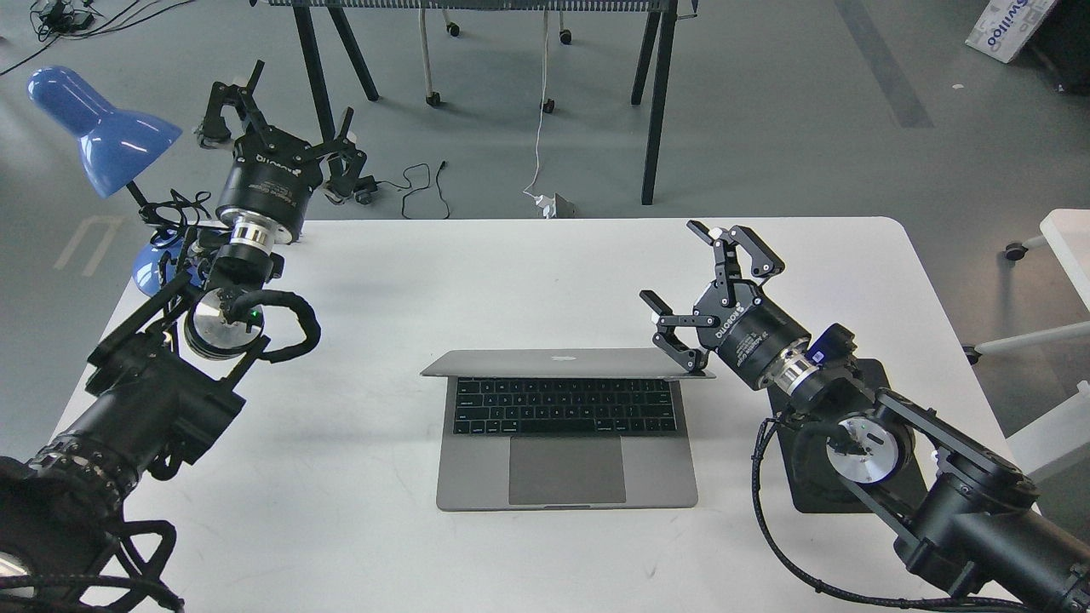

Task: Close notebook with right arm
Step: 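Push the laptop screen down toward the keyboard with the right gripper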

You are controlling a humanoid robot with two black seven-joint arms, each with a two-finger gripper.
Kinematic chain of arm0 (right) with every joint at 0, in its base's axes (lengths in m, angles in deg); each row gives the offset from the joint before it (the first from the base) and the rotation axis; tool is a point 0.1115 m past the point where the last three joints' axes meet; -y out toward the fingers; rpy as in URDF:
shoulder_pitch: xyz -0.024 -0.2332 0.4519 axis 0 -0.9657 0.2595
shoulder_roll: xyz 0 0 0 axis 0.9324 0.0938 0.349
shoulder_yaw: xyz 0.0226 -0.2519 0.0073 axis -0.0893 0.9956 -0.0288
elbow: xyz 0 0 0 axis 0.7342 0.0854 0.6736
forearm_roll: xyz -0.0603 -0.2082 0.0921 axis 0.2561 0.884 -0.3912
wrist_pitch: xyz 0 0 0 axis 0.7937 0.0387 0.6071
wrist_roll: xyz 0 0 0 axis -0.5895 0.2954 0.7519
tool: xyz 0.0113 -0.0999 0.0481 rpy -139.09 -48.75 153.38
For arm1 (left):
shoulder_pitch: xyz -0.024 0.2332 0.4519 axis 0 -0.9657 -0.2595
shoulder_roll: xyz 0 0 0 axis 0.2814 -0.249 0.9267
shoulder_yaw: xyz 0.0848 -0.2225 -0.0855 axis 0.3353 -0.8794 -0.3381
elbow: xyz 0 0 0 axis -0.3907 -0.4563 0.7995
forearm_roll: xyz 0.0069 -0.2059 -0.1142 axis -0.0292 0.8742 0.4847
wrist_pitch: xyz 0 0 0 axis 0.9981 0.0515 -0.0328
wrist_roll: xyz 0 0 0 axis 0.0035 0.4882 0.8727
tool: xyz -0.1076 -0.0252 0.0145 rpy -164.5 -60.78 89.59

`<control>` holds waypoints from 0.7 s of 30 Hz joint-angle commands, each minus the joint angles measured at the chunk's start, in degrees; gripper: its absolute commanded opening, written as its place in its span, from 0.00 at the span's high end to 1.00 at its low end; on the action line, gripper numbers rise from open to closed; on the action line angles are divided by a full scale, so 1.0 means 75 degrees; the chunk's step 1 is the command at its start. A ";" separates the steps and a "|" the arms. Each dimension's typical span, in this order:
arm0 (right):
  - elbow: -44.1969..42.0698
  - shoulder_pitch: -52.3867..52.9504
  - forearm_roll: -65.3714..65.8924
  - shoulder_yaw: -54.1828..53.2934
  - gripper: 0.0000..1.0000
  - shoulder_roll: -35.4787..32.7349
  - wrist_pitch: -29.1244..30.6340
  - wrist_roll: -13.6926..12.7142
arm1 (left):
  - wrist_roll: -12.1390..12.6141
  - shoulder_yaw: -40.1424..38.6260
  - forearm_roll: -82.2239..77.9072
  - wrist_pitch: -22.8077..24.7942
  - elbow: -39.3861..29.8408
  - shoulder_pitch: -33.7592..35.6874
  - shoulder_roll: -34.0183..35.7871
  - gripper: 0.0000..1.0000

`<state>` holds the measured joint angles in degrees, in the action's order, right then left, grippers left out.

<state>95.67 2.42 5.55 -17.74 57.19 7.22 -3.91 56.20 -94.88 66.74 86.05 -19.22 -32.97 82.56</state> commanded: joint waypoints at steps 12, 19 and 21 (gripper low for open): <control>0.0054 -0.0265 0.0846 0.1691 0.00 -0.0077 -0.0325 0.0005 | 0.0000 -0.0023 -0.0001 -0.0001 -0.0012 -0.0011 -0.0012 0.00; -0.0332 -0.0347 0.0858 0.1868 0.00 -0.0030 -0.0373 0.0016 | 0.0000 -0.0023 0.0011 -0.0001 -0.0023 -0.0011 -0.0012 0.00; -0.0414 -0.0347 0.0858 0.1891 0.00 -0.0030 -0.0396 0.0005 | 0.0000 -0.0023 -0.0001 -0.0001 -0.0023 -0.0011 -0.0012 0.00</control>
<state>93.54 -0.13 11.97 -3.75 56.90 4.43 -3.83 56.20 -95.12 66.79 86.04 -19.42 -33.05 82.47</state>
